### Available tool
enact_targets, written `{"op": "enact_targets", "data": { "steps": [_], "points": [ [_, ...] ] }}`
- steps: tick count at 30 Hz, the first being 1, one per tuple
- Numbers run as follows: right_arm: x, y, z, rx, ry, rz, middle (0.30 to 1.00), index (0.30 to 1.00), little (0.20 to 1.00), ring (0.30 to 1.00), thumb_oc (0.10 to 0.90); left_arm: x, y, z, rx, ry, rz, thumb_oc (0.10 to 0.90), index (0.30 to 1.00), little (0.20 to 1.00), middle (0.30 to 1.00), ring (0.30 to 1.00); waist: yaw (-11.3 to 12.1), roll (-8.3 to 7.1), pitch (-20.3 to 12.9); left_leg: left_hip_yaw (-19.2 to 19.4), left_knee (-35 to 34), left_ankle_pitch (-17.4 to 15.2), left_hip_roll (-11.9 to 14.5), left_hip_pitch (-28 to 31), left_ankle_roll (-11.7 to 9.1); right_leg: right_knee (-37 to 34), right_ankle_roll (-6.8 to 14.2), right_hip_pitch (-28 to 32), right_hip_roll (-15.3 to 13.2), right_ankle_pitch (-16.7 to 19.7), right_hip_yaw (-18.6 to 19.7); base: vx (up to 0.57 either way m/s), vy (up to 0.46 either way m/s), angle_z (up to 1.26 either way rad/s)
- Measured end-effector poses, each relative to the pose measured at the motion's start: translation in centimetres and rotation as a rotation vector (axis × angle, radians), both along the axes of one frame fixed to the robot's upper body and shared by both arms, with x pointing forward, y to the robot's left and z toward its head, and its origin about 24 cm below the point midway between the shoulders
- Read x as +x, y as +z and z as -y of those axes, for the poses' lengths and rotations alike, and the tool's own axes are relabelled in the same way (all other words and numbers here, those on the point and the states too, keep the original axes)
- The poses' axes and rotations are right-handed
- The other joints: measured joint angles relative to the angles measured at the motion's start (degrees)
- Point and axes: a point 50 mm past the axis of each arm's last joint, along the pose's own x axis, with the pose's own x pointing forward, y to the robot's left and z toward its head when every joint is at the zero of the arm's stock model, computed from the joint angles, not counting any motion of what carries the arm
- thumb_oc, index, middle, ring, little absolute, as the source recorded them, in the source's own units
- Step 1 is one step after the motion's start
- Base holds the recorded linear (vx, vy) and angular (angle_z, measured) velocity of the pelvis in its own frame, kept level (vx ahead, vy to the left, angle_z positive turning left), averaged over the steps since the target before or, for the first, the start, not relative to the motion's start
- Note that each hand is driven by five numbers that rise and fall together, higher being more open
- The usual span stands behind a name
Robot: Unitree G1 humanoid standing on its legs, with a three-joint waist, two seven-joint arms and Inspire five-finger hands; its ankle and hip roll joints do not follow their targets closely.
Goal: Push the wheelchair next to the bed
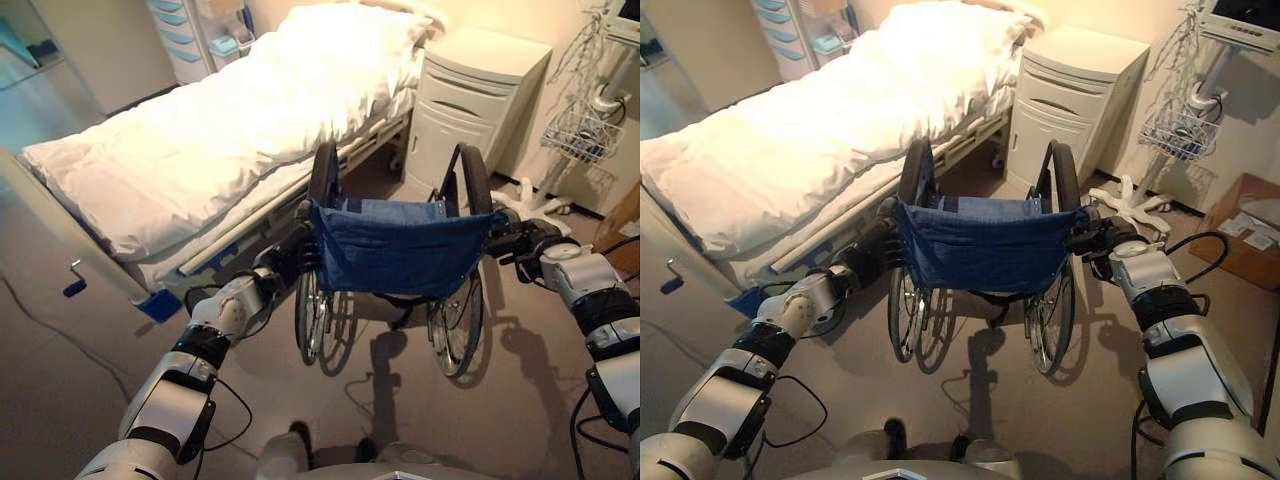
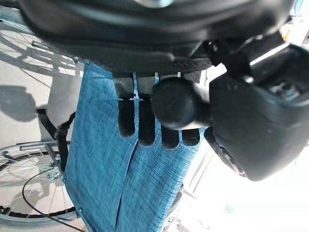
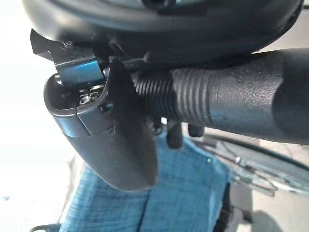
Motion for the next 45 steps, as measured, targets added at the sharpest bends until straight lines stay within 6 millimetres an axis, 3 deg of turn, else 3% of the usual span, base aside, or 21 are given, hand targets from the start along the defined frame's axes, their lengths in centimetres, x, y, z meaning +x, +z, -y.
{"op": "enact_targets", "data": {
  "steps": [2,5,11,13,16,18,23,26,27,29,30,31,32,33,34,37,39,40,41,42,45],
  "points": [
    [0.0,0.0,-0.3,-0.001,0.016,0.000,0.300,0.300,0.300,0.300,0.400,-0.4,-0.1,-0.8,0.003,0.005,0.005,0.400,0.300,0.300,0.300,0.300,0.88,0.39,0.25,0.06,-0.78,1.34,0.07,-0.32,0.73,-1.04,-1.61,2.14,1.09,0.34,0.99,0.21,0.109,-0.57],
    [0.1,0.0,-1.2,0.003,0.061,0.000,0.300,0.300,0.300,0.300,0.400,-1.1,-0.4,-2.3,0.018,0.000,-0.007,0.400,0.300,0.300,0.300,0.300,3.39,1.21,-0.10,0.53,1.54,1.27,-0.29,0.29,0.94,-2.22,-1.89,3.13,1.14,-0.39,0.66,0.21,0.147,-0.85],
    [0.2,0.1,-1.2,0.035,0.036,0.020,0.300,0.300,0.300,0.300,0.400,0.4,1.6,-2.1,0.050,-0.025,0.043,0.400,0.300,0.300,0.300,0.300,2.14,0.11,-0.72,1.56,2.43,2.09,-1.97,1.91,2.28,-1.91,-0.31,1.85,0.69,-0.86,-1.78,0.16,0.158,0.01],
    [0.1,0.0,-0.8,0.045,0.018,0.022,0.300,0.300,0.300,0.300,0.400,0.9,1.9,-1.7,0.056,-0.037,0.047,0.400,0.300,0.300,0.300,0.300,1.55,0.10,-0.72,1.68,2.23,1.94,-2.44,3.02,4.55,-0.38,1.04,1.58,0.01,-1.96,-1.84,0.15,0.170,0.06],
    [0.0,0.1,-0.3,0.045,0.002,0.029,0.300,0.300,0.300,0.300,0.400,1.4,2.4,-1.1,0.064,-0.054,0.060,0.400,0.300,0.300,0.300,0.300,0.90,0.39,-0.78,3.28,1.38,1.08,-4.22,4.35,11.91,5.49,3.91,-0.44,-2.54,-5.21,-0.14,0.13,0.150,-0.18],
    [-0.1,0.2,-0.2,0.044,-0.005,0.039,0.300,0.300,0.300,0.300,0.400,1.6,2.7,-0.9,0.076,-0.053,0.069,0.400,0.300,0.300,0.300,0.300,-0.62,0.73,-0.81,2.92,0.80,0.41,-5.08,4.87,12.93,11.28,5.22,-2.72,-4.08,-7.10,1.54,0.13,0.113,-0.02],
    [-0.8,-1.0,-0.4,0.054,-0.014,0.031,0.300,0.300,0.300,0.300,0.400,1.8,2.6,-0.9,0.133,-0.042,0.066,0.400,0.300,0.300,0.300,0.300,-1.40,1.21,-0.84,2.28,-1.90,-0.29,-5.44,9.65,14.36,25.87,4.84,-7.78,-7.91,-8.60,2.47,0.11,0.049,-0.11],
    [-0.5,-0.8,-1.6,0.066,0.018,0.053,0.300,0.300,0.300,0.300,0.400,1.8,2.8,-2.0,0.140,-0.007,0.070,0.400,0.300,0.300,0.300,0.300,-1.13,2.52,-1.00,-2.02,-3.94,-0.27,-5.05,10.89,14.91,21.41,5.42,-10.44,-10.19,-8.31,2.24,0.07,-0.041,-0.54],
    [-0.4,-0.6,-2.0,0.066,0.030,0.067,0.300,0.300,0.300,0.300,0.400,1.8,3.0,-2.4,0.140,0.009,0.073,0.400,0.300,0.300,0.300,0.300,-1.12,3.78,-0.89,-2.51,-4.28,-0.09,-3.68,10.82,14.64,16.64,7.82,-12.25,-8.99,-6.75,2.73,0.03,-0.078,-0.23],
    [-0.4,-0.5,-2.3,0.071,0.041,0.073,0.300,0.300,0.300,0.300,0.400,1.7,3.1,-2.9,0.155,0.021,0.075,0.400,0.300,0.300,0.300,0.300,-1.90,4.02,-0.89,-4.59,-4.79,0.05,-3.11,11.03,14.42,11.77,10.68,-14.80,-7.86,-4.01,3.20,0.02,-0.095,0.15],
    [-0.4,-0.5,-2.4,0.087,0.039,0.070,0.340,0.340,0.340,0.340,0.427,1.7,3.0,-3.0,0.160,0.024,0.074,0.400,0.300,0.300,0.300,0.300,-2.41,3.64,-0.94,-5.64,-5.03,0.54,-3.44,11.42,13.71,10.26,11.34,-16.10,-7.44,-1.56,4.05,0.00,-0.123,0.43],
    [-0.5,-0.8,-2.5,0.103,0.038,0.066,0.655,0.655,0.655,0.655,0.637,1.6,2.8,-2.9,0.163,0.024,0.070,0.400,0.300,0.300,0.300,0.300,-3.29,3.15,-0.99,-6.45,-5.11,0.76,-3.86,11.74,13.35,8.57,11.24,-16.15,-7.59,0.04,4.46,0.01,-0.141,0.74],
    [-0.6,-0.9,-2.4,0.104,0.035,0.058,0.900,0.900,0.900,0.900,0.800,1.4,2.4,-2.8,0.165,0.024,0.063,0.400,0.300,0.300,0.300,0.300,-4.33,1.72,-1.03,-8.01,-5.60,0.74,-5.34,12.64,12.92,6.35,11.38,-15.23,-8.64,2.76,4.47,0.02,-0.129,0.73],
    [-0.7,-1.1,-2.4,0.105,0.033,0.052,0.900,0.900,0.900,0.900,0.800,1.4,2.3,-2.8,0.167,0.025,0.062,0.400,0.300,0.300,0.300,0.300,-4.46,0.17,-1.37,-8.40,-5.82,0.09,-6.64,13.24,12.54,5.11,10.95,-14.16,-9.73,4.87,4.66,0.03,-0.097,0.64],
    [-0.7,-1.1,-2.3,0.106,0.032,0.052,0.900,0.900,0.900,0.900,0.800,1.3,2.2,-2.7,0.167,0.024,0.061,0.400,0.300,0.300,0.300,0.300,-4.51,-0.17,-1.48,-7.99,-5.91,-0.26,-6.68,13.38,12.05,4.52,10.20,-13.74,-9.87,6.94,4.56,0.03,-0.109,0.37],
    [-0.7,-0.7,-1.9,0.118,0.032,0.058,0.900,0.900,0.900,0.900,0.800,1.3,2.2,-2.5,0.169,0.016,0.059,0.400,0.300,0.300,0.300,0.300,-4.46,0.43,-1.46,-2.76,-6.20,-1.02,-4.02,13.74,10.35,1.49,8.35,-11.50,-8.18,9.03,3.69,0.00,-0.106,0.25],
    [-0.7,-0.4,-1.8,0.145,0.042,0.073,0.900,0.900,0.900,0.900,0.800,1.2,2.2,-2.5,0.169,0.013,0.059,0.400,0.300,0.300,0.300,0.300,-4.06,0.90,-1.44,-2.65,-6.35,-0.80,-3.04,14.05,9.46,0.23,7.85,-10.44,-7.14,9.26,3.02,-0.02,-0.101,0.14],
    [-0.7,-0.5,-1.7,0.156,0.046,0.071,0.900,0.900,0.900,0.900,0.800,1.1,2.1,-2.6,0.171,0.015,0.058,0.433,0.349,0.349,0.349,0.349,-4.06,1.10,-1.51,-2.65,-6.43,-0.61,-2.72,14.19,8.96,-0.77,7.17,-9.78,-6.60,9.56,2.46,-0.02,-0.061,0.05],
    [-0.7,-0.5,-1.9,0.174,0.053,0.070,0.900,0.900,0.900,0.900,0.800,1.0,2.0,-2.8,0.173,0.024,0.055,0.599,0.599,0.599,0.599,0.599,-4.06,1.17,-1.53,-2.58,-6.50,-0.64,-2.46,14.51,8.60,-1.65,6.76,-9.12,-6.14,9.85,2.35,-0.02,-0.069,0.03],
    [-0.7,-0.6,-2.1,0.198,0.055,0.071,0.900,0.900,0.900,0.900,0.800,1.0,2.0,-3.0,0.180,0.039,0.053,0.800,0.900,0.900,0.900,0.900,-4.07,1.18,-1.54,-2.55,-6.53,-0.76,-1.94,14.60,8.26,-2.27,6.59,-8.73,-5.80,10.06,2.34,-0.03,-0.064,-0.04],
    [-0.6,-0.7,-2.5,0.223,0.058,0.076,0.900,0.900,0.900,0.900,0.800,1.0,2.0,-3.2,0.197,0.065,0.046,0.800,0.900,0.900,0.900,0.900,-4.18,1.22,-1.54,-2.47,-6.76,-0.82,-1.64,14.73,7.74,-2.49,6.55,-8.62,-5.30,10.16,2.35,-0.02,-0.043,-0.02]
  ]
}}
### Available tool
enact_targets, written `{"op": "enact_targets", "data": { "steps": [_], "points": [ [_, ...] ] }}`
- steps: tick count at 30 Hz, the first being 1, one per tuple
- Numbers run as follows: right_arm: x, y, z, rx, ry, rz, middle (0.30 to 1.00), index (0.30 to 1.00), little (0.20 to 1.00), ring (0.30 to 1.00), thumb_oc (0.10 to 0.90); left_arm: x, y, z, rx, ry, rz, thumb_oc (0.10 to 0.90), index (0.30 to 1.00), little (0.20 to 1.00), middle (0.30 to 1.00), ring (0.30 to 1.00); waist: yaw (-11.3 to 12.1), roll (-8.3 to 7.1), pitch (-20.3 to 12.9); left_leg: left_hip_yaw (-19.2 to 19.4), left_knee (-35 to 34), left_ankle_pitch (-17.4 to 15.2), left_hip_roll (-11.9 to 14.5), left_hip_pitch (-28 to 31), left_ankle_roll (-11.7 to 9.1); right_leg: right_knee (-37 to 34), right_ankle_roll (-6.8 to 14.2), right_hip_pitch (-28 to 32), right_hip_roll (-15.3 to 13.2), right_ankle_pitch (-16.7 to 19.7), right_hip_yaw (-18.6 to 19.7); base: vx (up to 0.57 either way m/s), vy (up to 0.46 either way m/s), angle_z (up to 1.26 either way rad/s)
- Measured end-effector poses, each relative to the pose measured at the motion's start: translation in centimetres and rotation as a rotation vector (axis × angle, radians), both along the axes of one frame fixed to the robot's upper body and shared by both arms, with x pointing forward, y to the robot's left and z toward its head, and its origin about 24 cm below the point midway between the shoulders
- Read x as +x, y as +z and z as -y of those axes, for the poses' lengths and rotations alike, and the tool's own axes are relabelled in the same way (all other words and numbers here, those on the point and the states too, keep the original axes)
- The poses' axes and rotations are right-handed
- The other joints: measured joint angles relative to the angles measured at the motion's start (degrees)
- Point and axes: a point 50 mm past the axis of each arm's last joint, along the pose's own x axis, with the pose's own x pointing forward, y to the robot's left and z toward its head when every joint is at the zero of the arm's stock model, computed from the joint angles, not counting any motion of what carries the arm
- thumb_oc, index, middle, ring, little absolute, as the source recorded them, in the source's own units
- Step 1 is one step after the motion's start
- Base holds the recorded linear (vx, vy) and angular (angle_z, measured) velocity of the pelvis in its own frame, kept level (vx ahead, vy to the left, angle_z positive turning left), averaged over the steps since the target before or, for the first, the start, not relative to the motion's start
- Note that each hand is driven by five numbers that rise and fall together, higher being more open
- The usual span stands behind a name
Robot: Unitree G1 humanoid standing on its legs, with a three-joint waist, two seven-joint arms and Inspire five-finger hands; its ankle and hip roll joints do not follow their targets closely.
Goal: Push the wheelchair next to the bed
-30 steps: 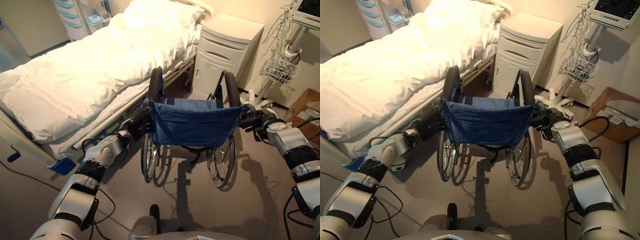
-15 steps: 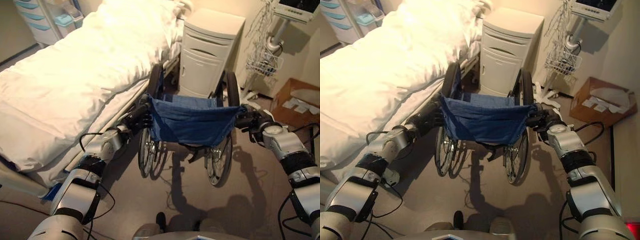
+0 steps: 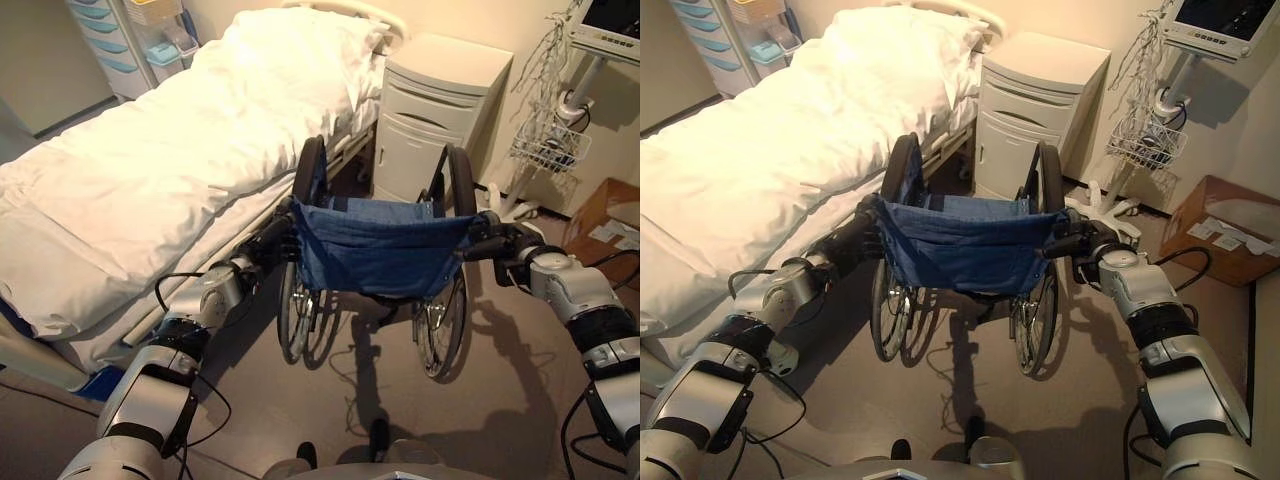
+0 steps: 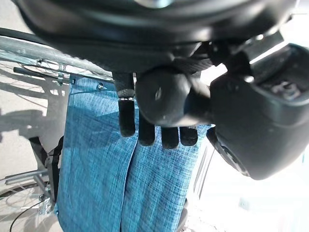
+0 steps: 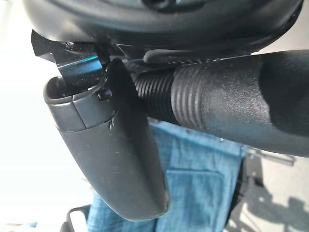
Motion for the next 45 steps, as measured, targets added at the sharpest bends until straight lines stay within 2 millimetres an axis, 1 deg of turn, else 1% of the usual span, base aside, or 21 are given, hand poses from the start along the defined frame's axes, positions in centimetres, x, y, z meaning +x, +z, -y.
{"op": "enact_targets", "data": {
  "steps": [8,16,18,21,23,27,30,38,42,45],
  "points": [
    [0.0,0.1,0.1,-0.001,-0.001,0.002,0.900,0.900,0.900,0.900,0.800,0.0,0.0,-0.1,0.056,0.008,0.001,0.800,0.900,0.900,0.900,0.900,-0.10,0.02,-0.02,0.76,-0.42,0.08,0.34,0.32,-0.07,0.00,-0.12,0.02,0.01,0.08,0.11,0.00,-0.007,-0.01],
    [0.0,0.2,0.2,-0.005,-0.007,0.006,0.900,0.900,0.900,0.900,0.800,0.2,0.5,-0.1,0.219,-0.016,0.031,0.800,0.900,0.900,0.900,0.900,-0.22,0.04,-0.03,0.89,-0.70,0.37,0.11,0.55,-0.03,0.00,-0.23,0.07,-0.20,0.11,0.13,0.00,-0.001,0.00],
    [-0.1,0.1,0.5,-0.034,-0.004,0.014,0.900,0.900,0.900,0.900,0.800,0.2,0.6,-0.1,0.254,-0.015,0.040,0.800,0.900,0.900,0.900,0.900,-0.23,0.04,-0.02,0.88,-0.70,0.35,0.10,0.52,-0.05,0.00,-0.22,0.07,-0.21,0.11,0.12,0.00,0.000,0.00],
    [-0.3,0.3,0.7,-0.160,0.031,0.037,0.900,0.900,0.900,0.900,0.800,0.2,0.8,0.3,0.336,-0.023,0.058,0.800,0.900,0.900,0.900,0.900,-0.23,0.06,-0.01,0.88,-0.70,0.13,0.06,0.41,-0.17,0.00,-0.26,0.07,-0.29,0.06,0.08,-0.01,-0.004,0.02],
    [-0.4,0.4,0.8,-0.200,0.042,0.039,0.900,0.900,0.900,0.900,0.800,0.1,0.9,0.4,0.342,-0.023,0.064,0.800,0.900,0.900,0.900,0.900,-0.22,0.09,0.02,0.88,-0.71,0.02,-0.01,0.37,-0.01,0.00,-0.27,0.06,-0.34,0.04,0.09,0.00,0.000,0.00],
    [-1.0,0.4,1.2,-0.201,0.034,0.065,0.900,0.900,0.900,0.900,0.800,-0.2,0.9,0.7,0.380,-0.031,0.093,0.800,0.900,0.900,0.900,0.900,-0.23,0.25,0.21,0.88,-0.72,-0.06,-0.16,0.26,0.07,0.00,-0.47,0.01,-0.45,-0.11,0.15,0.00,0.000,0.01],
    [-1.4,0.9,1.6,-0.198,0.023,0.093,0.900,0.900,0.900,0.900,0.800,-0.4,1.2,0.8,0.397,-0.040,0.135,0.800,0.900,0.900,0.900,0.900,-0.16,0.29,1.11,0.87,-0.72,-0.12,-0.27,0.25,0.15,0.00,-0.53,0.03,-0.56,-0.16,0.15,0.00,0.000,0.00],
    [-1.7,1.2,1.8,-0.224,0.022,0.118,0.900,0.900,0.900,0.900,0.800,-0.7,1.4,0.8,0.393,-0.041,0.167,0.800,0.900,0.900,0.900,0.900,-0.14,0.31,1.80,0.94,-0.73,-0.24,-0.38,0.29,0.29,0.00,-0.48,0.03,-0.69,-0.18,0.14,0.00,0.000,0.00],
    [-1.8,1.7,2.0,-0.227,0.016,0.144,0.900,0.900,0.900,0.900,0.800,-0.6,1.8,0.9,0.387,-0.038,0.197,0.800,0.900,0.900,0.900,0.900,-0.11,0.37,2.92,1.05,-0.73,-0.23,-0.38,0.40,0.31,0.00,-0.45,0.14,-0.72,-0.15,0.14,0.00,0.000,0.00],
    [-1.9,1.7,1.9,-0.229,0.014,0.148,0.900,0.900,0.900,0.900,0.800,-0.8,1.8,0.9,0.381,-0.036,0.201,0.800,0.900,0.900,0.900,0.900,-0.13,0.36,2.94,1.12,-0.73,-0.24,-0.39,0.47,0.31,0.00,-0.45,0.18,-0.72,-0.17,0.15,0.00,0.000,0.00]
  ]
}}
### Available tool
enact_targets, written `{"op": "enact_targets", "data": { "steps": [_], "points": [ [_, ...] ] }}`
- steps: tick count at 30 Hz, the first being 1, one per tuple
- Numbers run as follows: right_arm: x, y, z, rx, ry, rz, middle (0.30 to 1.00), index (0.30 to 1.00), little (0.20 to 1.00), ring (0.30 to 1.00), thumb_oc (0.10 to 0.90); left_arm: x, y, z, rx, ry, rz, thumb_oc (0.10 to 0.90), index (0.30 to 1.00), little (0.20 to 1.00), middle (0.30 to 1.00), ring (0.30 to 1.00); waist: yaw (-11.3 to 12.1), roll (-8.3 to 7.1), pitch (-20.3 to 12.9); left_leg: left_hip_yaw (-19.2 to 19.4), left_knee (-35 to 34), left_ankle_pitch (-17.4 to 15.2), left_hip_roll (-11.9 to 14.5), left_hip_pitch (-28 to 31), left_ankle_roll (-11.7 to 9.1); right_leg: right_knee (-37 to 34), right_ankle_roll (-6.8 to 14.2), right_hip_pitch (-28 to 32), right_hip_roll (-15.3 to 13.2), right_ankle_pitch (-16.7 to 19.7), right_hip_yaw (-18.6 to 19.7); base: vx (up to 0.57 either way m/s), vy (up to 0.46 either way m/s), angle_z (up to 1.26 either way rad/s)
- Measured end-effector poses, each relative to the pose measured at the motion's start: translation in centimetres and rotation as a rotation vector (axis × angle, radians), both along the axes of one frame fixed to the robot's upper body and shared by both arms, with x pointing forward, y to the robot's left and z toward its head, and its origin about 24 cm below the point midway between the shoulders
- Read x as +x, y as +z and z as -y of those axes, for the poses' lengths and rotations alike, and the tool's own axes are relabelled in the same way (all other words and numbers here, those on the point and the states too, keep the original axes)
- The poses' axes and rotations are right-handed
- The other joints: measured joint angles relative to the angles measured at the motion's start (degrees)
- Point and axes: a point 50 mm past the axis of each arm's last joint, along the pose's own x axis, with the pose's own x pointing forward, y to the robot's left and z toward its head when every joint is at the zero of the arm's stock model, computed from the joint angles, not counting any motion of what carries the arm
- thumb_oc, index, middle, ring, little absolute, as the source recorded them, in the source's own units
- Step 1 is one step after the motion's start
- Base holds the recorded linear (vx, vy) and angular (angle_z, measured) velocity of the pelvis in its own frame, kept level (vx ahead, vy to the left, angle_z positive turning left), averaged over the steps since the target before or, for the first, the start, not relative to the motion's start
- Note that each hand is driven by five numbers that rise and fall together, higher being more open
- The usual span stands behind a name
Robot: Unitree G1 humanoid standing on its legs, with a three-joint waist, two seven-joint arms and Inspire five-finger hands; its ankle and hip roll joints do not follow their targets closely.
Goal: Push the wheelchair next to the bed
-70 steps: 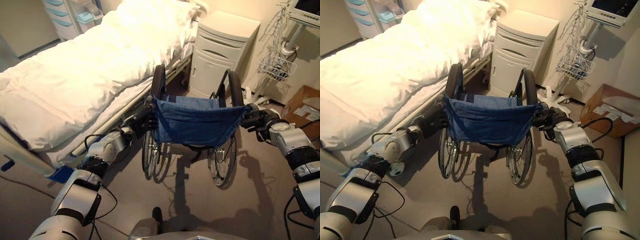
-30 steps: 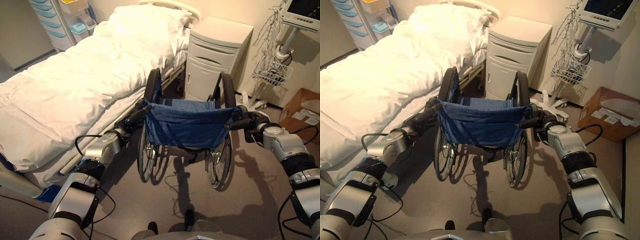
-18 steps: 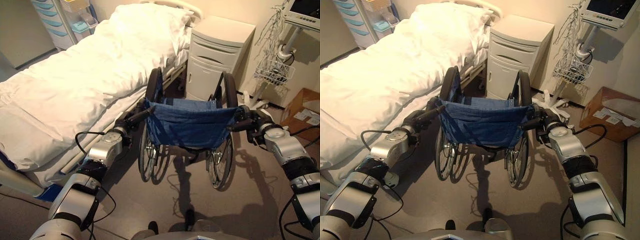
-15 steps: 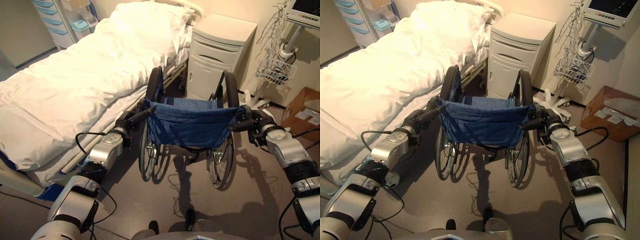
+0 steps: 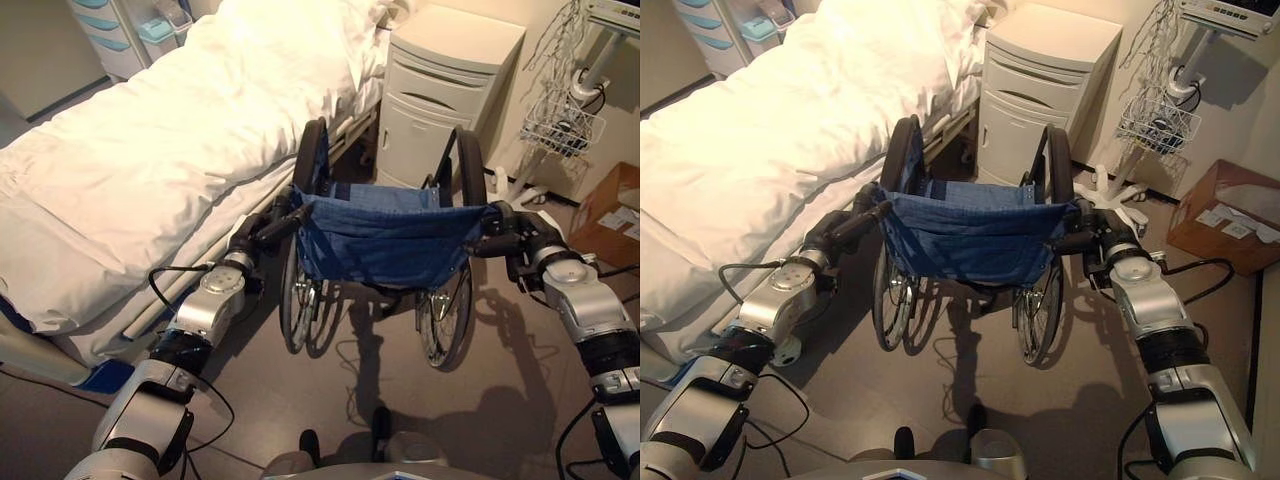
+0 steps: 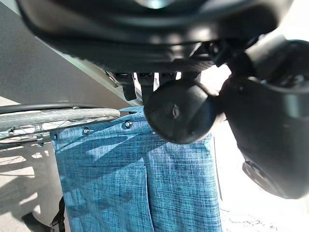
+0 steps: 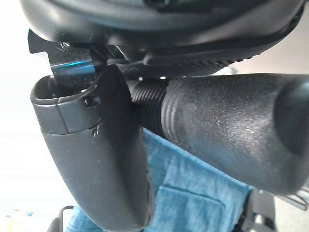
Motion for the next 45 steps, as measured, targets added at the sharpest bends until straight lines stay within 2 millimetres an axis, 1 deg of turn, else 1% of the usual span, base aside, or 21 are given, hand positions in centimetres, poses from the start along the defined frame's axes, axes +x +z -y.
{"op": "enact_targets", "data": {
  "steps": [5,7,8,16,21,24,25,27,28,30,31,32,35,37,39,45],
  "points": [
    [-0.2,-0.2,-0.1,0.023,-0.017,0.009,0.900,0.900,0.900,0.900,0.800,-0.3,-0.2,-0.1,-0.006,0.000,0.007,0.800,0.900,0.900,0.900,0.900,0.15,0.01,0.02,0.51,0.00,-0.17,0.01,0.39,0.05,-0.01,0.03,0.22,-0.08,-0.02,-0.17,0.00,-0.006,-0.03],
    [-0.2,-0.5,-0.3,0.087,-0.037,0.017,0.900,0.900,0.900,0.900,0.800,-0.6,-0.4,-0.3,-0.014,0.006,0.009,0.800,0.900,0.900,0.900,0.900,0.22,0.00,0.03,1.42,0.00,-0.42,0.15,0.86,0.01,-0.02,0.01,0.53,-0.02,-0.04,-0.14,0.01,-0.007,-0.09],
    [-0.4,-0.9,-0.2,0.168,-0.065,0.026,0.900,0.900,0.900,0.900,0.800,-0.7,-0.5,-0.3,-0.016,0.005,0.010,0.800,0.900,0.900,0.900,0.900,0.23,-0.04,0.05,1.44,0.00,-0.46,0.16,1.08,0.05,-0.03,0.09,0.77,0.00,-0.16,-0.15,0.00,-0.004,-0.04],
    [-1.0,-2.0,0.4,0.282,-0.089,0.044,0.900,0.900,0.900,0.900,0.800,-1.4,-1.0,-0.2,-0.047,-0.001,0.041,0.800,0.900,0.900,0.900,0.900,0.20,-0.85,-0.05,1.39,0.00,-0.46,0.16,1.57,0.09,-0.03,0.14,1.32,-0.04,-0.32,-0.11,0.00,0.000,0.00],
    [-1.4,-2.7,0.7,0.422,-0.131,0.068,0.900,0.900,0.900,0.900,0.800,-1.7,-1.2,-0.2,-0.055,0.003,0.054,0.800,0.900,0.900,0.900,0.900,0.16,-1.09,-0.19,1.31,0.00,-0.45,0.23,1.61,0.09,-0.03,-0.11,1.43,-0.01,-0.20,-0.12,0.00,0.000,0.00],
    [-2.0,-3.5,1.2,0.542,-0.207,0.078,0.900,0.900,0.900,0.900,0.800,-2.3,-1.2,-3.0,-0.084,0.141,0.091,0.800,0.900,0.900,0.900,0.900,0.69,-1.34,-0.35,1.17,-0.01,-0.44,0.41,1.96,0.08,-0.03,-0.32,1.98,0.07,-0.26,-0.38,0.00,-0.001,0.10],
    [-2.4,-4.0,1.7,0.584,-0.273,0.115,0.900,0.900,0.900,0.900,0.800,-2.5,-1.2,-4.4,-0.090,0.220,0.099,0.800,0.900,0.900,0.900,0.900,1.08,-1.57,-0.49,1.17,-0.01,-0.50,0.50,2.28,0.16,-0.04,-0.19,2.41,0.12,-0.53,-0.42,0.00,-0.002,0.13],
    [-3.1,-4.8,2.2,0.625,-0.373,0.164,0.900,0.900,0.900,0.900,0.800,-2.9,-0.9,-6.5,-0.069,0.307,0.111,0.800,0.900,0.900,0.900,0.900,1.86,-1.80,-0.72,1.39,-0.02,-0.63,0.59,2.06,0.31,-0.03,-0.08,2.50,0.02,-0.82,-0.89,0.00,-0.004,0.18],
    [-3.4,-4.9,2.8,0.660,-0.464,0.230,0.900,0.900,0.900,0.900,0.800,-3.2,-0.8,-7.6,-0.049,0.344,0.112,0.800,0.900,0.900,0.900,0.900,2.60,-1.76,-0.77,1.56,-0.01,-0.63,0.58,1.95,0.18,-0.03,-0.05,2.51,-0.11,-0.82,-1.13,0.00,-0.005,0.15],
    [-3.8,-5.0,3.6,0.686,-0.604,0.304,0.900,0.900,0.900,0.900,0.800,-3.8,-0.9,-8.6,-0.035,0.380,0.110,0.800,0.900,0.900,0.900,0.900,3.11,-1.27,-1.13,1.91,-0.01,-0.57,0.52,1.75,0.04,-0.03,0.24,2.58,-0.37,-0.89,-1.17,-0.01,-0.007,0.19],
    [-4.0,-5.0,3.7,0.680,-0.616,0.310,0.900,0.900,0.900,0.900,0.800,-4.0,-1.0,-8.8,-0.032,0.385,0.106,0.800,0.900,0.900,0.900,0.900,3.11,-1.13,-1.21,2.05,-0.01,-0.53,0.50,1.73,0.06,-0.03,0.35,2.67,-0.46,-0.95,-1.18,-0.01,-0.009,0.28],
    [-4.3,-5.0,4.2,0.618,-0.642,0.321,0.900,0.900,0.900,0.900,0.800,-4.5,-1.5,-9.1,-0.029,0.405,0.094,0.800,0.900,0.900,0.900,0.900,3.24,-0.83,-1.43,2.78,-0.01,-0.45,0.41,1.90,0.11,-0.04,0.69,3.03,-0.66,-1.09,-1.17,-0.01,-0.005,0.18],
    [-4.6,-5.0,4.4,0.498,-0.664,0.323,0.900,0.900,0.900,0.900,0.800,-4.9,-2.0,-9.1,-0.024,0.418,0.076,0.800,0.900,0.900,0.900,0.900,3.76,-0.80,-1.69,2.85,0.00,-0.37,0.07,2.04,0.24,-0.04,0.99,3.22,-1.03,-1.04,-1.15,0.00,-0.002,0.04],
    [-4.5,-4.5,4.3,0.264,-0.661,0.314,0.900,0.900,0.900,0.900,0.800,-5.0,-2.1,-9.1,-0.013,0.430,0.074,0.800,0.900,0.900,0.900,0.900,4.10,-0.91,-1.91,2.77,0.00,-0.23,-0.30,1.96,0.48,-0.03,1.36,3.22,-1.12,-0.94,-0.76,-0.01,0.006,0.05],
    [-4.6,-4.4,4.2,0.124,-0.651,0.309,0.900,0.900,0.900,0.900,0.800,-5.0,-2.0,-9.2,-0.006,0.451,0.085,0.800,0.900,0.900,0.900,0.900,4.24,-0.99,-2.33,2.72,0.00,-0.11,-0.47,1.89,0.42,-0.03,1.53,3.23,-1.22,-0.99,-0.09,-0.01,0.005,0.07],
    [-5.5,-4.4,4.4,-0.039,-0.637,0.318,0.900,0.900,0.900,0.900,0.800,-5.3,-1.7,-9.2,0.022,0.456,0.120,0.800,0.900,0.900,0.900,0.900,4.28,-0.90,-2.38,2.20,0.01,-0.04,-0.90,1.68,0.71,-0.03,1.90,3.23,-1.60,-1.11,0.18,-0.02,0.004,0.09]
  ]
}}
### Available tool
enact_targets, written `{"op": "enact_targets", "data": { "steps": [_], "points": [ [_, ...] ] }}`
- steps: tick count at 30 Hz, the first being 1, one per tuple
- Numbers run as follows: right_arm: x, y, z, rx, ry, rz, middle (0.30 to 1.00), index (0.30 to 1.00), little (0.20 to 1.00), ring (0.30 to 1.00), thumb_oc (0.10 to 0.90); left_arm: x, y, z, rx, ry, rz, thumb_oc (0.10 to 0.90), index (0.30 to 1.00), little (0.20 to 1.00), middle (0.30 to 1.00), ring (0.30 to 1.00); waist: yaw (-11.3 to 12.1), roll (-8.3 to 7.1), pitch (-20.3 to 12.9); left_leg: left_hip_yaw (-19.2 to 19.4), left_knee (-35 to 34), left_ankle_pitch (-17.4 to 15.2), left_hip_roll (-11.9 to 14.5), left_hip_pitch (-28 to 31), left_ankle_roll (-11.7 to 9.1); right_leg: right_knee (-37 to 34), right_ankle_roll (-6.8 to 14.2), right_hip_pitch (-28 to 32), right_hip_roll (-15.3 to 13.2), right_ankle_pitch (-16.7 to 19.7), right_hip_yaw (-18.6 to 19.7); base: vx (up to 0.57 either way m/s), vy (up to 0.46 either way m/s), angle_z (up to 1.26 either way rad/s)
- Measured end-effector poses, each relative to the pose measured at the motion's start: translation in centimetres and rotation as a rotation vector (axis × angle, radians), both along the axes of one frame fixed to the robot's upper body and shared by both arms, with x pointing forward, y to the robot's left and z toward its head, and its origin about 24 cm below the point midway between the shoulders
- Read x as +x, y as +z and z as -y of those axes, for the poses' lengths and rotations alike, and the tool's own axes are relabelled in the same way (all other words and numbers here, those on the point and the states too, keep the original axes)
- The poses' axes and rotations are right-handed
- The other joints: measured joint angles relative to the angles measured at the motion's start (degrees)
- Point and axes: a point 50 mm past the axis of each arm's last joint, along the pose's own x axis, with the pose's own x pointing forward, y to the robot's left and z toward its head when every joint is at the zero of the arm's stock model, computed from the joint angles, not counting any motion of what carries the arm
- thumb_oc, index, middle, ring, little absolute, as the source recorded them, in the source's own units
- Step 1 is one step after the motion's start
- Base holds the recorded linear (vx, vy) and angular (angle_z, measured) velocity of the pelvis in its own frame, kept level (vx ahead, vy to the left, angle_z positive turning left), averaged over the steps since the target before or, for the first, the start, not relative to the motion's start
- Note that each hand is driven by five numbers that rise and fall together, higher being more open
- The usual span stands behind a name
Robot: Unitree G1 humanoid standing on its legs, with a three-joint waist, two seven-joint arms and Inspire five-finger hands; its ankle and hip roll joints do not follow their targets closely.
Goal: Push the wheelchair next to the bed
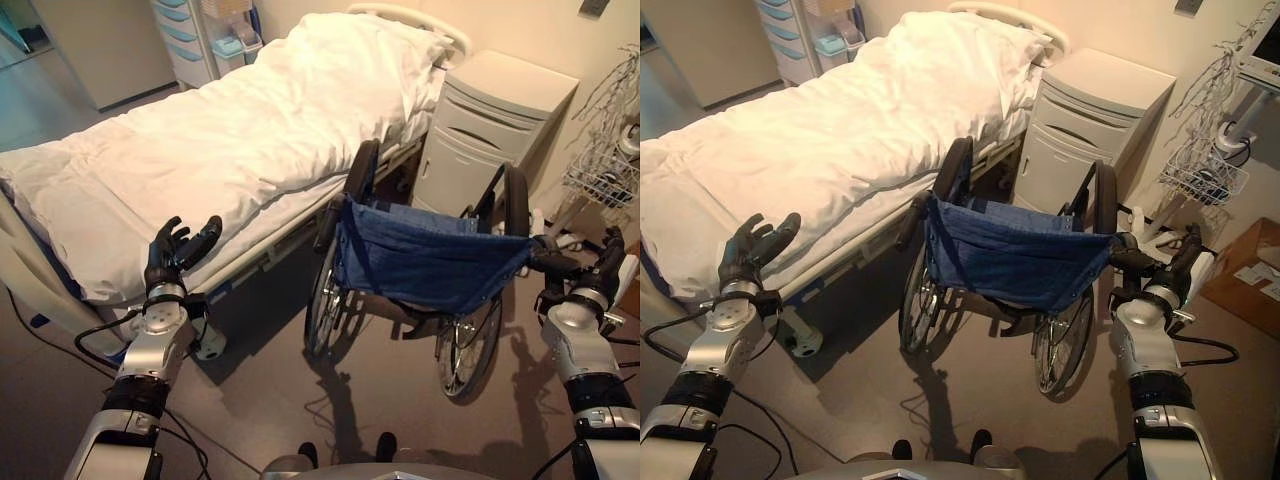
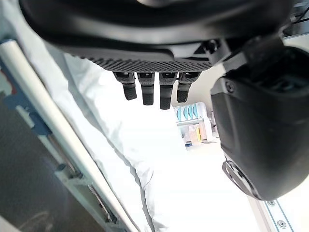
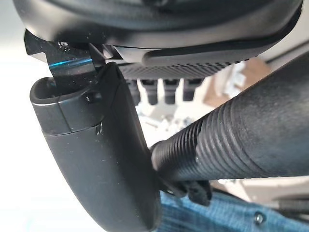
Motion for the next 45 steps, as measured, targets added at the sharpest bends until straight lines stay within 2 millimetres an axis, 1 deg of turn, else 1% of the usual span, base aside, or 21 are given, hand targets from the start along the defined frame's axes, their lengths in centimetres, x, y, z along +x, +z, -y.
{"op": "enact_targets", "data": {
  "steps": [7,10,14,18,19,20,22,25,27,31,33,34,35,37,38,40,41,42,43,44,45],
  "points": [
    [-0.5,0.0,0.1,-0.003,0.003,0.027,0.900,0.900,0.900,0.900,0.800,-0.9,-1.0,-0.1,-0.002,-0.005,-0.033,0.800,0.900,0.900,0.900,0.900,-0.04,0.09,0.05,-0.19,0.01,-0.04,-0.06,0.03,0.07,0.00,0.28,-0.01,-0.04,-0.22,0.30,0.00,0.001,0.01],
    [-1.0,-0.1,0.4,0.116,0.015,0.126,0.900,0.900,0.900,0.900,0.800,-1.7,-1.9,-0.3,-0.008,-0.008,-0.067,0.800,0.900,0.900,0.900,0.900,-0.04,0.55,0.32,-0.11,-0.01,-0.11,-0.06,0.03,0.15,-0.01,0.33,-0.03,-0.04,-0.26,0.37,0.00,-0.002,-0.01],
    [-2.2,0.7,1.2,0.401,0.135,0.379,0.900,0.900,0.900,0.900,0.800,-3.7,-3.9,-0.9,-0.078,0.059,-0.108,0.800,0.900,0.900,0.900,0.900,-0.64,1.77,0.87,0.74,-0.02,-0.30,-0.03,0.26,0.36,-0.02,0.35,-0.16,0.04,-0.27,1.24,0.01,-0.007,-0.11],
    [-2.7,0.6,1.8,0.716,0.257,0.623,0.900,0.900,0.900,0.900,0.800,-5.2,-6.1,-2.1,-0.118,0.130,-0.186,0.800,0.900,0.900,0.900,0.900,-2.22,1.94,0.95,1.61,-0.03,-0.37,0.14,0.30,0.29,-0.03,0.35,-0.25,0.22,-0.25,1.84,0.01,-0.016,-0.10],
    [-2.7,0.7,1.8,0.750,0.273,0.655,0.900,0.900,0.900,0.900,0.800,-5.4,-6.3,-2.2,-0.121,0.136,-0.196,0.800,0.900,0.900,0.900,0.900,-2.39,1.93,0.95,1.96,-0.03,-0.48,0.23,0.36,0.24,-0.04,0.38,-0.30,0.22,-0.27,1.81,0.02,-0.021,-0.24],
    [-2.8,0.9,2.0,0.829,0.309,0.748,0.900,0.900,0.900,0.900,0.800,-5.7,-6.8,-2.4,-0.139,0.145,-0.208,0.800,0.900,0.900,0.900,0.900,-2.44,1.93,0.95,2.62,-0.04,-0.70,0.28,0.40,-0.02,-0.05,0.45,-0.54,0.26,-0.31,1.99,0.02,-0.017,-0.17],
    [-3.0,1.2,2.4,0.872,0.317,0.830,0.900,0.900,0.900,0.900,0.800,-5.9,-7.1,-2.3,-0.166,0.144,-0.206,0.800,0.900,0.900,0.900,0.900,-2.87,1.84,0.90,2.71,-0.03,-0.69,0.28,0.43,-0.03,-0.05,0.73,-0.87,0.28,-0.41,2.06,0.01,-0.011,-0.07],
    [-3.5,1.6,3.2,0.895,0.278,0.933,0.900,0.900,0.900,0.900,0.800,-6.3,-7.9,-1.5,-0.247,0.148,-0.187,0.800,0.900,0.900,0.900,0.900,-2.96,1.83,0.89,3.31,-0.03,-0.64,0.30,0.69,0.06,-0.05,0.73,-0.93,0.40,-0.37,2.89,0.02,-0.010,-0.10],
    [-3.9,1.8,3.8,0.867,0.223,0.978,0.900,0.900,0.900,0.900,0.800,-6.6,-8.5,-0.9,-0.273,0.138,-0.191,0.800,0.900,0.900,0.900,0.900,-3.14,1.77,0.86,3.83,-0.02,-0.66,0.31,0.87,0.24,-0.04,0.48,-0.94,0.47,-0.18,3.20,0.03,-0.007,-0.10],
    [-5.8,1.2,5.4,0.830,-0.039,1.097,0.900,0.900,0.900,0.900,0.800,-7.0,-9.4,0.2,-0.322,0.121,-0.197,0.800,0.900,0.900,0.900,0.900,-3.20,1.39,0.56,3.95,-0.02,-0.71,0.16,0.87,0.28,-0.03,0.53,-0.93,0.51,-0.07,3.49,0.00,0.000,0.00],
    [-7.1,0.0,6.0,0.823,-0.211,1.139,0.900,0.900,0.900,0.900,0.800,-7.4,-10.2,0.9,-0.329,0.098,-0.231,0.800,0.900,0.900,0.900,0.900,-3.27,1.20,0.23,4.00,-0.01,-0.75,0.04,0.90,0.29,-0.02,0.54,-0.94,0.50,-0.06,3.54,0.00,0.000,0.00],
    [-7.5,-0.7,6.2,0.823,-0.276,1.129,0.900,0.900,0.900,0.900,0.800,-7.5,-10.6,1.2,-0.333,0.092,-0.251,0.800,0.900,0.900,0.900,0.900,-3.32,1.16,0.12,4.07,-0.02,-0.75,0.01,0.95,0.29,-0.02,0.55,-0.93,0.50,-0.05,3.68,0.01,-0.003,-0.03],
    [-7.8,-1.3,6.2,0.828,-0.323,1.114,0.900,0.900,0.900,0.900,0.800,-7.7,-10.9,1.4,-0.335,0.087,-0.266,0.800,0.900,0.900,0.900,0.900,-3.31,1.12,0.01,4.14,-0.02,-0.76,0.01,0.98,0.29,-0.02,0.55,-0.93,0.50,-0.05,3.96,0.03,0.007,-0.06],
    [-8.9,-3.8,5.8,0.841,-0.487,1.013,0.900,0.900,0.900,0.900,0.800,-8.3,-12.1,2.4,-0.368,0.086,-0.308,0.800,0.900,0.900,0.900,0.900,-3.31,1.22,-0.40,4.52,-0.03,-0.95,0.05,1.13,0.16,-0.02,0.57,-0.96,0.48,-0.07,4.44,0.00,-0.002,-0.08],
    [-9.4,-4.7,5.7,0.812,-0.516,0.941,0.900,0.900,0.900,0.900,0.800,-8.5,-12.5,2.8,-0.378,0.086,-0.321,0.800,0.900,0.900,0.900,0.900,-3.30,1.24,-0.75,4.53,-0.03,-0.88,0.05,0.93,0.28,-0.02,0.57,-0.95,0.46,-0.07,4.45,-0.03,-0.015,-0.05],
    [-10.8,-7.4,4.8,0.771,-0.570,0.726,0.900,0.900,0.900,0.900,0.800,-9.2,-13.6,3.7,-0.401,0.079,-0.359,0.800,0.900,0.900,0.900,0.900,-3.23,1.45,-1.44,4.71,-0.03,-1.09,0.16,0.85,0.08,-0.02,0.86,-1.01,0.44,-0.28,4.47,-0.01,-0.007,-0.02],
    [-11.9,-9.5,3.9,0.744,-0.564,0.542,0.900,0.900,0.900,0.900,0.800,-9.9,-14.3,4.1,-0.413,0.079,-0.383,0.800,0.900,0.900,0.900,0.900,-3.30,1.37,-1.77,4.80,-0.03,-1.10,0.20,0.84,0.07,-0.02,0.89,-1.04,0.45,-0.30,4.41,-0.01,-0.022,-0.06],
    [-12.9,-11.5,2.9,0.763,-0.572,0.399,0.900,0.900,0.900,0.900,0.800,-10.6,-15.0,4.4,-0.425,0.083,-0.413,0.800,0.900,0.900,0.900,0.900,-3.32,1.36,-1.87,4.96,-0.03,-1.11,0.25,0.85,0.06,-0.02,0.89,-1.08,0.47,-0.29,4.41,0.00,0.000,0.00],
    [-14.6,-13.6,1.8,0.773,-0.581,0.266,0.900,0.900,0.900,0.900,0.800,-11.3,-15.6,4.6,-0.432,0.084,-0.447,0.800,0.900,0.900,0.900,0.900,-3.26,1.39,-2.22,4.91,-0.03,-1.12,0.29,0.67,0.05,-0.02,0.89,-1.22,0.47,-0.28,4.39,0.00,0.000,0.00],
    [-15.2,-14.6,1.1,0.776,-0.567,0.195,0.900,0.900,0.900,0.900,0.800,-11.7,-16.0,4.7,-0.430,0.085,-0.465,0.800,0.900,0.900,0.900,0.900,-3.19,1.35,-2.48,4.85,-0.03,-1.13,0.31,0.59,0.05,-0.02,0.88,-1.27,0.50,-0.29,4.38,0.00,0.000,0.00],
    [-16.6,-16.3,-0.3,0.818,-0.555,0.091,0.900,0.900,0.900,0.900,0.800,-12.7,-16.6,4.6,-0.435,0.094,-0.497,0.800,0.900,0.900,0.900,0.900,-3.20,1.36,-2.65,4.95,-0.03,-1.16,0.36,0.55,0.01,-0.02,0.87,-1.38,0.57,-0.30,4.38,-0.02,-0.015,-0.03]
  ]
}}
